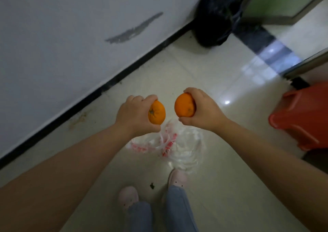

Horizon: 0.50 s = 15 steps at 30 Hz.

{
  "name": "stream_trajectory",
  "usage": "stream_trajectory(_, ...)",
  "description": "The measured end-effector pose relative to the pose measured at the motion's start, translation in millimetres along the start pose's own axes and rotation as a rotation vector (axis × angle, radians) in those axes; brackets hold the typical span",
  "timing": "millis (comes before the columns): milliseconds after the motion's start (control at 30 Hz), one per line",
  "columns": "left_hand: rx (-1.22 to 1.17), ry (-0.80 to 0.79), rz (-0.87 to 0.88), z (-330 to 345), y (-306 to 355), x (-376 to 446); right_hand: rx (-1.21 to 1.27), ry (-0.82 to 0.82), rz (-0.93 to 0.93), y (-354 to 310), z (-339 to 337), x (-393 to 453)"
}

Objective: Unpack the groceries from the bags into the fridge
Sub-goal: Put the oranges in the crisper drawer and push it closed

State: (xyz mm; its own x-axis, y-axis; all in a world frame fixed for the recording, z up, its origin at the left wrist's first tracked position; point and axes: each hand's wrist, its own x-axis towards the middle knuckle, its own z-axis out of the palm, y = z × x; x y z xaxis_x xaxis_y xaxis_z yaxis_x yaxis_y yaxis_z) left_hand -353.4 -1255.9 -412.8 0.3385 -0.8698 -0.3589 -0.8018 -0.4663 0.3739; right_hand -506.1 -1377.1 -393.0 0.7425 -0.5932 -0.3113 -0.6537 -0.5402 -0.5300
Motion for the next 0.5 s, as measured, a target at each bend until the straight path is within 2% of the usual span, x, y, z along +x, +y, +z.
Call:
stream_trajectory(233, 0.090, 0.173, 0.283, -134.6, 137.8, -50.1, -0.066, 0.343, 0.000, -43.5, -162.9, -128.6)
stream_trajectory(500, 0.164, 0.274, 0.680, -187.7, 323.6, -190.3, -0.138, 0.746, 0.299, -60.6, -257.8, -371.8)
